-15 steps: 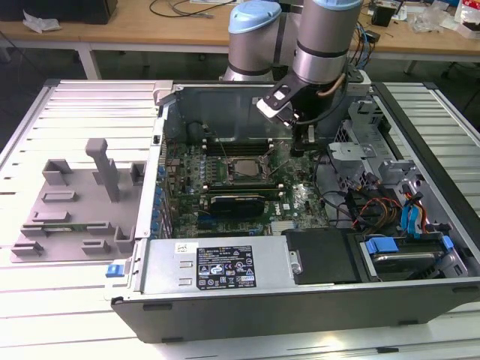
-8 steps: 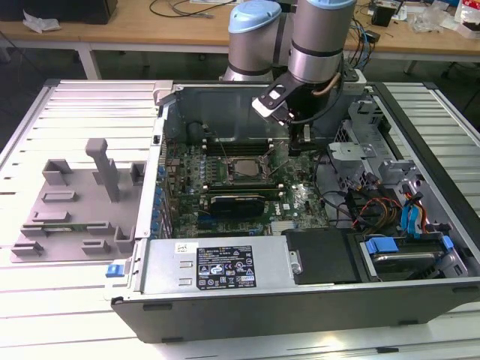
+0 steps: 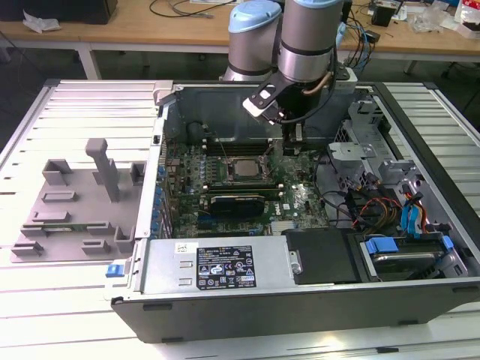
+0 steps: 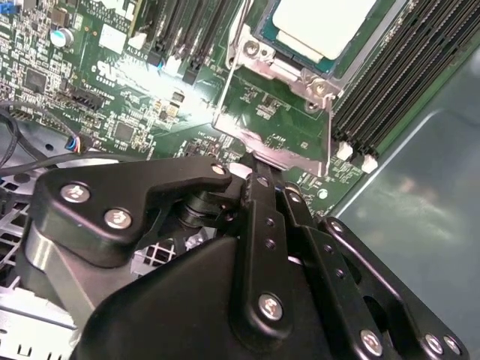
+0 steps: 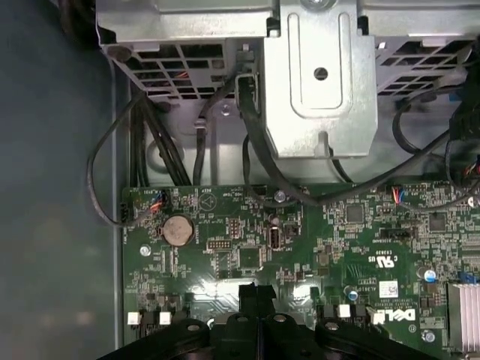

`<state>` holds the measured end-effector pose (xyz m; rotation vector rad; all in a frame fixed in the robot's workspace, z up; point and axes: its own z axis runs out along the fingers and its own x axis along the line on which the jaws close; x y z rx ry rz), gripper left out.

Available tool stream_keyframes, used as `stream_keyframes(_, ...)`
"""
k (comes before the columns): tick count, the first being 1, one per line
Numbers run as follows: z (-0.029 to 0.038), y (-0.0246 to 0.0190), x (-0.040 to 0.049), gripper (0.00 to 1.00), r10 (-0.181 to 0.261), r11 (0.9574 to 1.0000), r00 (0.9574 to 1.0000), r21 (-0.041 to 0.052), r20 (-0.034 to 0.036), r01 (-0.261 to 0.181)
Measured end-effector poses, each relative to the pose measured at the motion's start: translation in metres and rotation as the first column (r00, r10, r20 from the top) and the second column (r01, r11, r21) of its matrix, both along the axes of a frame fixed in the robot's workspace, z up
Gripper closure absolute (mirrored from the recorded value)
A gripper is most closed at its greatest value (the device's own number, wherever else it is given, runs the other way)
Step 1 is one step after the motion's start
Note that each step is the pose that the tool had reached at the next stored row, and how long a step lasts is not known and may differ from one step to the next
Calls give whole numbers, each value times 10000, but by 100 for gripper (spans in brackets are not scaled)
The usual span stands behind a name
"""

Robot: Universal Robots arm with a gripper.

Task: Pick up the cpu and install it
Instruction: 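Close the cpu cover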

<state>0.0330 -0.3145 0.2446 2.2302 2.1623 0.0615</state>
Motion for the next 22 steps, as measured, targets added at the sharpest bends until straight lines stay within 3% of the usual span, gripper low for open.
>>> stream_keyframes(4,0,9,-75,89,1,10000,10000,1,93,-1)
stream_keyframes(7,0,19,-172,89,1,10000,9998,1,206,-1)
stream_keyframes(12,-1,43,-408,89,1,10000,9988,2,480,-1)
stream_keyframes(15,0,49,-512,89,1,10000,9982,1,601,-1)
stream_keyframes(18,0,49,-525,89,0,10000,9981,0,614,0)
stream_keyframes(19,-3,49,-523,89,-1,10000,9994,7,343,1)
stream_keyframes(20,-5,49,-518,89,0,10000,10000,22,15,0)
stream_keyframes(21,-5,49,-518,89,-2,10000,10000,23,-87,2)
stream_keyframes(22,-5,49,-518,89,-1,10000,9999,25,-109,1)
